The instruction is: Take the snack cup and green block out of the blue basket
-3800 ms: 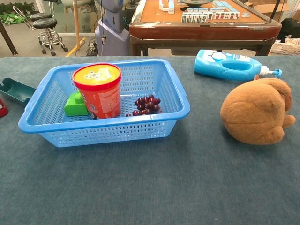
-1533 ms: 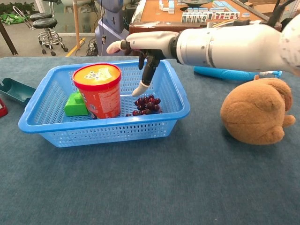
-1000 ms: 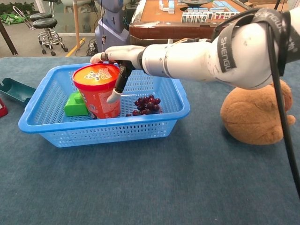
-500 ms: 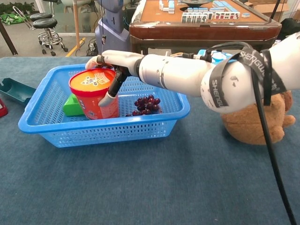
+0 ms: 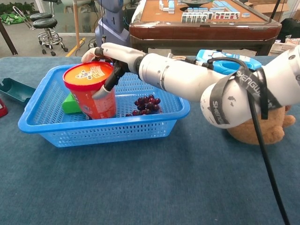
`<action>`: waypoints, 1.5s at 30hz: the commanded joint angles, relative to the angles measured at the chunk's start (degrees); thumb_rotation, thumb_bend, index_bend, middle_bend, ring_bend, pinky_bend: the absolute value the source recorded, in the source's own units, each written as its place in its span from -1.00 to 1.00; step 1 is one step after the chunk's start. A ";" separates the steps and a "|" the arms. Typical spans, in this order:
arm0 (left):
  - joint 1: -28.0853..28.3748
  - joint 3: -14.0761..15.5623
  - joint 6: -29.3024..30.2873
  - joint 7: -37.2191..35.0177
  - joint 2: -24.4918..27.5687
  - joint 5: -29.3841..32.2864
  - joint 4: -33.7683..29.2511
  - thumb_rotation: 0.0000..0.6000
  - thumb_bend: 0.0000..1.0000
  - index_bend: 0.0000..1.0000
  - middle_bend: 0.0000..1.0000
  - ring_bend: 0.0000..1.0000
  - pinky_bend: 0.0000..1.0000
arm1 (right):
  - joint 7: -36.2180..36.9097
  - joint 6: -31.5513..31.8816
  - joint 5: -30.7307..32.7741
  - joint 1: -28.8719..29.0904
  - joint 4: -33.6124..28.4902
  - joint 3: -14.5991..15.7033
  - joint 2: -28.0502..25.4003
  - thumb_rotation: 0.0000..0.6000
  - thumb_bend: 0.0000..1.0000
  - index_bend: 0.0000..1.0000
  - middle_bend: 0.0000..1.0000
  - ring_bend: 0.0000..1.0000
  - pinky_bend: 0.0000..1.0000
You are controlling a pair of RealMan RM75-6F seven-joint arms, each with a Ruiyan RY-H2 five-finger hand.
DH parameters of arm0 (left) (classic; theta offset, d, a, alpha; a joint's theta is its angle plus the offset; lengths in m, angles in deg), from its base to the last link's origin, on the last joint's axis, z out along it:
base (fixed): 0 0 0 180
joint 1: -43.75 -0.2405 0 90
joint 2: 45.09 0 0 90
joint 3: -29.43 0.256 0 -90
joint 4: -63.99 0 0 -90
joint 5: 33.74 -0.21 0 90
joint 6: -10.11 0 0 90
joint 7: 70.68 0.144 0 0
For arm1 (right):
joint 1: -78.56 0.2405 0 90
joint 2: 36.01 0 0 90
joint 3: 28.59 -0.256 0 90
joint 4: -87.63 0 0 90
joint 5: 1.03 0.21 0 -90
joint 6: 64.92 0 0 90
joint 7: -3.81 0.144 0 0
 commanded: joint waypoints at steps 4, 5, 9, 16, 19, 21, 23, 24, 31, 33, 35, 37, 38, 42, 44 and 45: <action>0.19 -0.12 -0.16 0.10 0.04 -0.09 -0.08 1.00 -0.41 -0.78 -0.97 -0.87 -0.59 | 0.47 2.92 -1.31 -1.76 -8.30 -1.16 -6.95 1.00 -0.43 -0.04 -0.30 -0.33 -0.01; 0.24 -0.15 -0.18 0.12 0.05 -0.13 -0.11 1.00 -0.41 -0.78 -0.97 -0.87 -0.59 | 0.39 3.31 -1.26 -2.19 -10.01 -1.44 -8.34 1.00 -0.42 -0.04 -0.30 -0.33 -0.01; 0.45 -0.29 -0.24 0.29 0.13 -0.28 -0.30 1.00 -0.41 -0.78 -0.97 -0.87 -0.59 | -1.12 5.31 -0.73 -4.49 -17.69 -2.71 -15.05 1.00 -0.43 -0.04 -0.30 -0.33 -0.01; 0.88 -0.30 -0.30 0.67 0.12 -1.05 -0.80 1.00 -0.41 -0.78 -0.97 -0.87 -0.59 | -6.41 8.34 2.66 -10.24 -28.67 -3.92 -27.38 1.00 -0.43 -0.04 -0.30 -0.33 -0.01; 1.03 -0.29 -0.38 0.81 0.02 -1.24 -0.89 1.00 -0.41 -0.78 -0.97 -0.87 -0.59 | -7.83 9.30 4.89 -12.66 -30.65 -3.98 -31.02 1.00 -0.43 -0.04 -0.30 -0.33 -0.01; 1.17 -0.28 -0.38 0.88 -0.09 -1.49 -0.95 1.00 -0.41 -0.78 -0.97 -0.87 -0.59 | -8.69 9.73 6.27 -14.04 -30.81 -3.74 -32.76 1.00 -0.44 -0.04 -0.30 -0.33 -0.01; 1.24 -0.25 -0.35 0.93 -0.18 -1.71 -0.96 1.00 -0.41 -0.78 -0.97 -0.87 -0.59 | -8.92 9.95 7.51 -15.18 -30.23 -3.42 -33.69 1.00 -0.44 -0.04 -0.30 -0.33 -0.01; 1.28 -0.22 -0.34 1.00 -0.21 -1.83 -1.01 1.00 -0.41 -0.78 -0.97 -0.87 -0.59 | -8.86 9.89 8.27 -15.81 -29.50 -3.13 -34.02 1.00 -0.44 -0.04 -0.30 -0.33 -0.01; 1.47 -0.15 -0.30 1.54 -0.27 -2.21 -1.45 1.00 -0.41 -0.78 -0.97 -0.87 -0.59 | -5.67 6.58 11.15 -17.89 -21.34 -0.56 -32.08 1.00 -0.45 -0.04 -0.30 -0.33 -0.01; 1.51 -0.13 -0.29 1.78 -0.26 -2.29 -1.66 1.00 -0.41 -0.78 -0.97 -0.87 -0.59 | -4.16 5.53 11.24 -18.09 -18.25 0.06 -30.56 1.00 -0.46 -0.04 -0.30 -0.33 -0.01; 1.49 -0.14 -0.23 1.95 -0.20 -2.26 -1.85 1.00 -0.41 -0.78 -0.97 -0.87 -0.59 | -2.83 4.55 11.22 -18.13 -15.59 0.49 -29.21 1.00 -0.47 -0.04 -0.30 -0.33 -0.01; 1.41 -0.17 -0.10 2.10 -0.15 -2.13 -2.02 1.00 -0.41 -0.78 -0.97 -0.87 -0.59 | -1.39 3.64 11.11 -18.14 -12.55 0.88 -27.51 1.00 -0.47 -0.04 -0.30 -0.33 -0.01; 1.38 -0.19 -0.05 2.16 -0.13 -2.08 -2.06 1.00 -0.41 -0.78 -0.97 -0.87 -0.59 | -0.78 3.16 10.96 -18.13 -11.33 1.10 -26.84 1.00 -0.47 -0.04 -0.30 -0.33 -0.01; 1.33 -0.13 -0.02 2.46 -0.13 -2.02 -2.26 1.00 -0.41 -0.78 -0.97 -0.87 -0.59 | 2.21 1.23 9.76 -18.20 -6.62 2.18 -23.99 1.00 -0.47 -0.04 -0.31 -0.33 -0.01; 1.34 -0.11 -0.01 2.61 -0.12 -2.04 -2.36 1.00 -0.41 -0.78 -0.97 -0.87 -0.59 | 3.31 0.77 8.84 -18.30 -5.03 2.78 -22.93 1.00 -0.47 -0.04 -0.35 -0.33 -0.01; 1.35 -0.11 -0.01 2.67 -0.10 -2.06 -2.42 1.00 -0.41 -0.78 -0.97 -0.87 -0.59 | 3.94 0.45 8.33 -18.31 -4.34 3.08 -22.50 1.00 -0.47 -0.04 -0.38 -0.34 -0.01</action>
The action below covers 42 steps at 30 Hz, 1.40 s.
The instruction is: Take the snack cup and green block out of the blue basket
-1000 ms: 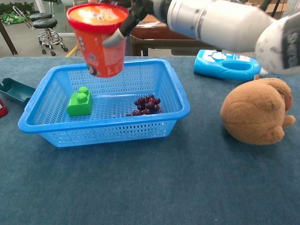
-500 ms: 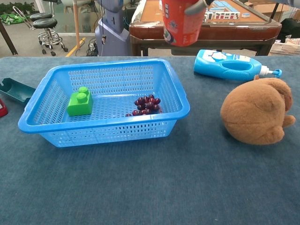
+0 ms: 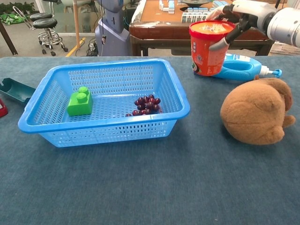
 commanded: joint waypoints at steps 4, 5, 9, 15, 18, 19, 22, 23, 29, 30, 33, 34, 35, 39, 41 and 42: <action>0.02 -0.02 0.17 0.26 0.09 -0.14 -0.28 1.00 -0.41 -0.78 -0.97 -0.87 -0.59 | 5.20 -2.22 -3.76 -0.32 4.39 2.12 3.01 1.00 -0.47 -0.22 -0.50 -0.43 -0.02; 0.03 -0.01 0.16 0.28 0.11 -0.14 -0.30 1.00 -0.41 -0.78 -0.97 -0.87 -0.59 | 5.84 -2.39 -4.23 -0.37 4.73 2.32 3.13 1.00 -0.47 -0.31 -0.54 -0.45 -0.03; 0.10 0.02 0.11 0.27 0.01 -0.24 -0.24 1.00 -0.41 -0.79 -0.97 -0.87 -0.59 | 8.11 -3.16 -6.35 -0.73 4.81 3.36 2.48 1.00 -0.47 -0.66 -0.67 -0.56 -0.15; 0.37 0.12 -0.21 0.30 -0.30 -0.53 -0.05 1.00 -0.41 -0.79 -0.97 -0.87 -0.60 | 9.33 -3.61 -8.62 -1.73 2.52 4.90 -0.06 1.00 -0.47 -1.00 -0.96 -0.84 -0.48; 0.47 0.14 -0.23 0.20 -0.41 -0.70 0.05 1.00 -0.41 -0.79 -0.97 -0.87 -0.60 | 9.72 -3.54 -9.75 -2.50 0.69 5.81 -1.84 1.00 -0.47 -1.00 -1.00 -0.96 -0.60; 0.48 0.15 -0.22 0.18 -0.41 -0.73 0.07 1.00 -0.41 -0.79 -0.97 -0.87 -0.60 | 9.77 -3.23 -10.08 -2.77 0.23 5.99 -2.32 1.00 -0.47 -1.00 -1.00 -0.98 -0.64; 0.59 0.14 -0.22 0.13 -0.28 -0.92 0.06 1.00 -0.41 -0.79 -0.97 -0.87 -0.60 | 9.66 -1.27 -11.24 -3.92 -1.66 6.46 -4.18 1.00 -0.47 -1.00 -1.00 -1.00 -0.75; 0.66 0.10 -0.23 0.16 -0.20 -0.96 0.01 1.00 -0.41 -0.79 -0.97 -0.87 -0.60 | 9.50 -0.48 -11.57 -4.31 -2.42 6.53 -4.90 1.00 -0.47 -1.00 -1.00 -1.00 -0.78; 1.27 -0.64 0.03 -0.28 0.86 -1.33 -0.79 1.00 -0.41 -0.79 -0.97 -0.87 -0.60 | 5.30 6.75 -12.74 -8.20 -10.10 6.67 -11.08 1.00 -0.47 -1.00 -1.00 -1.00 -0.86; 1.48 -0.80 -0.08 -0.49 1.20 -1.40 -1.03 1.00 -0.41 -0.79 -0.97 -0.87 -0.60 | 3.92 8.43 -12.55 -9.27 -12.34 6.57 -12.56 1.00 -0.47 -1.00 -1.00 -1.00 -0.86; 2.24 -1.47 -0.22 -0.77 2.22 -1.72 -1.60 1.00 -0.41 -0.79 -0.97 -0.87 -0.60 | -1.32 13.88 -12.20 -12.59 -18.03 6.67 -15.73 1.00 -0.47 -1.00 -1.00 -1.00 -0.86; 2.47 -1.66 -0.30 -0.88 2.52 -1.78 -1.79 1.00 -0.41 -0.79 -0.97 -0.87 -0.60 | -3.16 15.43 -12.15 -13.61 -19.67 6.85 -16.58 1.00 -0.47 -1.00 -1.00 -1.00 -0.86; 2.72 -1.83 -0.44 -0.96 2.82 -1.84 -1.98 1.00 -0.41 -0.79 -0.97 -0.87 -0.60 | -4.91 16.80 -11.99 -14.64 -21.36 7.07 -17.48 1.00 -0.48 -1.00 -0.99 -0.99 -0.84; 4.02 -2.19 -1.86 -1.09 3.74 -2.08 -2.75 1.00 -0.41 -0.78 -0.97 -0.87 -0.60 | -13.56 24.66 -11.27 -20.20 -28.55 8.32 -20.34 1.00 -0.47 -0.99 -0.81 -0.84 -0.65; 4.76 -2.25 -2.91 -1.53 3.88 -2.18 -2.83 1.00 -0.41 -0.78 -0.97 -0.87 -0.60 | -16.60 27.63 -11.18 -22.65 -31.28 9.21 -21.44 1.00 -0.47 -0.90 -0.73 -0.77 -0.58; 5.40 -2.30 -3.82 -1.95 3.92 -2.23 -2.76 1.00 -0.41 -0.78 -0.97 -0.87 -0.60 | -17.99 29.35 -11.18 -24.28 -32.93 9.89 -22.18 1.00 -0.47 -0.86 -0.71 -0.75 -0.57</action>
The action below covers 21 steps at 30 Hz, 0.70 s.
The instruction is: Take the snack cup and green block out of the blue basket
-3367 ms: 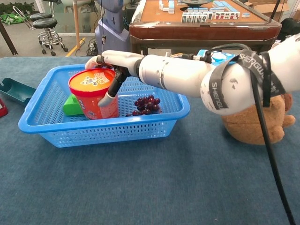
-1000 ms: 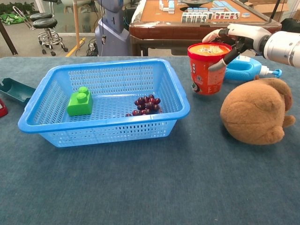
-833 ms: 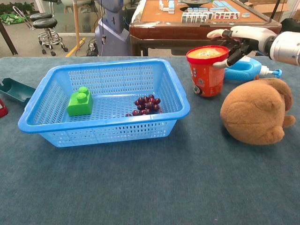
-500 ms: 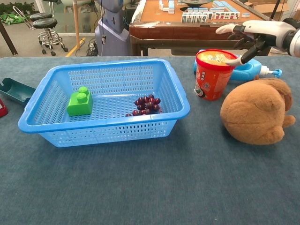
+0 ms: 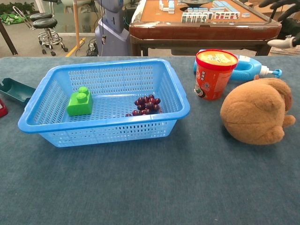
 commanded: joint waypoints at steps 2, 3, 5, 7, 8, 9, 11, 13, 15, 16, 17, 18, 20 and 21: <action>2.22 -0.28 -2.96 -1.04 0.40 -0.29 -0.04 1.00 -0.41 -0.78 -0.97 -0.87 -0.60 | -7.14 8.55 0.33 -8.04 -8.52 3.04 -4.51 1.00 -0.47 -0.83 -0.69 -0.73 -0.53; 3.09 -0.46 -3.89 -1.33 0.51 -0.59 0.04 1.00 -0.41 -0.78 -0.97 -0.87 -0.60 | -7.18 9.88 -0.10 -9.46 -9.76 3.70 -5.29 1.00 -0.47 -0.82 -0.68 -0.73 -0.52; 4.37 -0.84 -5.13 -1.64 0.63 -0.88 -0.01 1.00 -0.41 -0.78 -0.97 -0.87 -0.60 | -7.20 11.74 -0.73 -11.45 -11.03 4.58 -6.31 1.00 -0.47 -0.81 -0.68 -0.72 -0.52; 5.96 -1.32 -6.33 -2.43 0.85 -1.71 -0.32 1.00 -0.41 -0.75 -0.97 -0.87 -0.60 | -7.40 13.47 -1.41 -13.45 -12.17 5.51 -7.43 1.00 -0.47 -0.81 -0.68 -0.72 -0.51; 6.64 -1.56 -6.80 -2.79 0.98 -2.01 -0.57 1.00 -0.41 -0.74 -0.97 -0.87 -0.60 | -7.50 14.10 -1.63 -14.23 -12.63 5.85 -7.89 1.00 -0.47 -0.81 -0.68 -0.72 -0.51; 7.53 -1.88 -7.28 -3.14 1.24 -2.59 -0.98 1.00 -0.41 -0.73 -0.97 -0.87 -0.60 | -7.65 14.90 -1.89 -15.14 -13.11 6.17 -8.40 1.00 -0.47 -0.81 -0.68 -0.72 -0.50; 8.98 -2.53 -7.82 -3.90 1.34 -3.50 -1.40 1.00 -0.41 -0.70 -0.96 -0.86 -0.60 | -7.72 15.88 -2.29 -16.29 -13.71 6.52 -8.92 1.00 -0.47 -0.81 -0.66 -0.69 -0.47; 10.75 -3.45 -8.39 -4.83 1.10 -4.36 -1.57 1.00 -0.41 -0.65 -0.92 -0.80 -0.60 | -7.76 16.64 -2.69 -17.29 -14.18 6.75 -9.24 1.00 -0.47 -0.81 -0.66 -0.69 -0.46; 12.70 -4.26 -9.72 -5.63 0.71 -4.66 -1.73 1.00 -0.41 -0.61 -0.87 -0.76 -0.60 | -7.78 17.17 -3.30 -17.95 -14.50 6.84 -9.41 1.00 -0.47 -0.81 -0.66 -0.69 -0.45; 13.62 -4.58 -10.44 -6.07 0.49 -4.78 -1.78 1.00 -0.41 -0.59 -0.84 -0.74 -0.60 | -7.81 17.31 -3.52 -18.13 -14.63 6.80 -9.48 1.00 -0.47 -0.81 -0.66 -0.69 -0.44; 14.57 -4.94 -11.19 -6.65 0.20 -4.80 -1.78 1.00 -0.41 -0.57 -0.82 -0.71 -0.60 | -7.84 17.41 -3.70 -18.27 -14.74 6.73 -9.53 1.00 -0.47 -0.81 -0.66 -0.69 -0.44; 15.88 -5.41 -12.30 -7.48 -0.29 -4.71 -1.72 1.00 -0.41 -0.56 -0.79 -0.68 -0.59 | -7.88 17.49 -3.94 -18.39 -14.90 6.59 -9.60 1.00 -0.47 -0.81 -0.66 -0.69 -0.44; 17.89 -5.94 -14.25 -8.80 -1.06 -4.56 -1.46 1.00 -0.41 -0.51 -0.71 -0.61 -0.56 | -8.06 17.57 -4.25 -18.51 -15.21 6.34 -9.76 1.00 -0.47 -0.81 -0.66 -0.69 -0.44; 19.28 -6.20 -15.75 -9.58 -1.61 -4.42 -1.14 1.00 -0.41 -0.49 -0.69 -0.58 -0.54 | -8.31 17.65 -4.41 -18.57 -15.39 6.13 -9.85 1.00 -0.47 -0.81 -0.66 -0.69 -0.44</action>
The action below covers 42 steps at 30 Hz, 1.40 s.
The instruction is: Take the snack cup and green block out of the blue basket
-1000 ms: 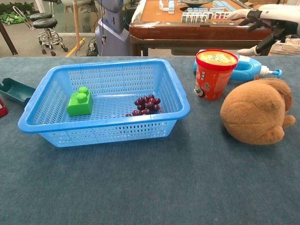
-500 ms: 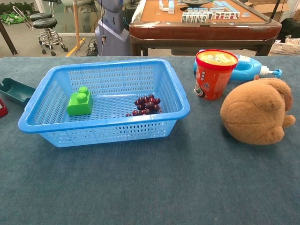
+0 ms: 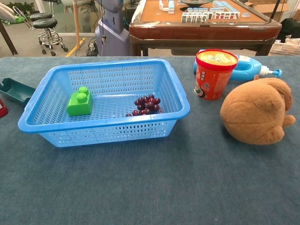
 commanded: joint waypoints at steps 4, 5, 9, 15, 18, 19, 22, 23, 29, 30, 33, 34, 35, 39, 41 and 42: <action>7.63 -1.73 -8.34 -2.21 -3.74 0.97 2.30 1.00 -0.41 -0.44 -0.60 -0.49 -0.49 | -0.87 0.01 -0.29 -0.24 -1.01 -0.93 -0.51 1.00 -0.47 -0.81 -0.66 -0.69 -0.44; 8.60 -1.80 -9.57 -1.70 -4.30 1.29 2.78 1.00 -0.41 -0.44 -0.59 -0.49 -0.47 | -0.96 0.00 -0.29 -0.26 -1.15 -1.09 -0.57 1.00 -0.47 -0.81 -0.66 -0.69 -0.44; 12.24 -2.18 -14.53 1.09 -6.84 3.77 4.38 1.00 -0.41 -0.41 -0.57 -0.46 -0.40 | -1.11 -0.14 -0.29 -0.48 -1.47 -1.57 -0.72 1.00 -0.47 -0.81 -0.66 -0.69 -0.44; 16.71 -2.57 -20.42 5.92 -10.74 8.54 7.18 1.00 -0.41 -0.44 -0.56 -0.40 -0.31 | -0.82 -0.10 -0.06 -1.10 -1.63 -2.20 -1.01 1.00 -0.47 -0.81 -0.66 -0.69 -0.44; 18.01 -2.56 -22.05 8.38 -12.04 10.63 7.74 1.00 -0.41 -0.47 -0.54 -0.41 -0.31 | -0.66 0.33 -0.09 -1.45 -1.61 -2.54 -1.01 1.00 -0.47 -0.81 -0.66 -0.69 -0.44; 18.44 -2.49 -22.59 9.80 -12.45 11.62 7.72 1.00 -0.41 -0.48 -0.54 -0.41 -0.31 | -0.54 0.37 -0.04 -1.59 -1.55 -2.63 -1.02 1.00 -0.47 -0.81 -0.66 -0.69 -0.44; 19.43 -2.37 -23.80 13.12 -13.35 14.34 7.26 1.00 -0.41 -0.51 -0.53 -0.41 -0.31 | -0.11 0.28 -0.05 -1.81 -1.37 -2.83 -1.06 1.00 -0.47 -0.81 -0.66 -0.69 -0.44; 19.74 -2.32 -24.40 14.35 -13.47 15.61 7.13 1.00 -0.41 -0.52 -0.53 -0.41 -0.31 | 0.00 0.20 -0.13 -1.84 -1.30 -2.86 -1.09 1.00 -0.47 -0.81 -0.66 -0.69 -0.44; 21.83 -1.71 -27.73 22.85 -13.04 26.09 5.10 1.00 -0.41 -0.62 -0.53 -0.41 -0.28 | 0.67 -0.14 -0.43 -2.06 -0.58 -3.12 -0.99 1.00 -0.47 -0.81 -0.66 -0.68 -0.44; 22.11 -1.52 -27.98 23.85 -12.90 27.51 4.81 1.00 -0.41 -0.63 -0.53 -0.41 -0.27 | 0.79 -0.20 -0.44 -2.10 -0.49 -3.15 -1.00 1.00 -0.47 -0.81 -0.66 -0.68 -0.44; 22.91 -0.83 -27.84 26.80 -12.90 31.27 4.70 1.00 -0.41 -0.64 -0.53 -0.41 -0.26 | 1.30 -0.28 -0.41 -2.21 -0.15 -3.38 -0.89 1.00 -0.47 -0.81 -0.66 -0.68 -0.44; 23.17 -0.55 -27.70 27.67 -12.95 32.61 4.72 1.00 -0.41 -0.65 -0.53 -0.41 -0.25 | 1.54 -0.33 -0.44 -2.26 -0.01 -3.44 -0.83 1.00 -0.47 -0.81 -0.65 -0.68 -0.44; 23.37 -0.37 -27.62 28.19 -12.98 33.54 4.71 1.00 -0.41 -0.65 -0.53 -0.41 -0.25 | 1.69 -0.38 -0.47 -2.28 0.11 -3.47 -0.79 1.00 -0.47 -0.81 -0.65 -0.68 -0.44; 24.24 0.62 -27.49 30.08 -13.08 36.62 4.79 1.00 -0.41 -0.65 -0.53 -0.41 -0.25 | 2.14 -0.68 -0.50 -2.34 0.56 -3.61 -0.62 1.00 -0.47 -0.81 -0.65 -0.68 -0.44; 24.77 1.23 -27.22 31.31 -13.35 37.92 5.07 1.00 -0.41 -0.65 -0.53 -0.41 -0.25 | 2.33 -0.87 -0.59 -2.37 0.79 -3.62 -0.57 1.00 -0.47 -0.81 -0.65 -0.68 -0.44; 25.04 1.51 -26.97 31.88 -13.58 38.52 5.26 1.00 -0.41 -0.65 -0.53 -0.41 -0.25 | 2.45 -0.96 -0.65 -2.39 0.90 -3.62 -0.55 1.00 -0.47 -0.81 -0.65 -0.68 -0.44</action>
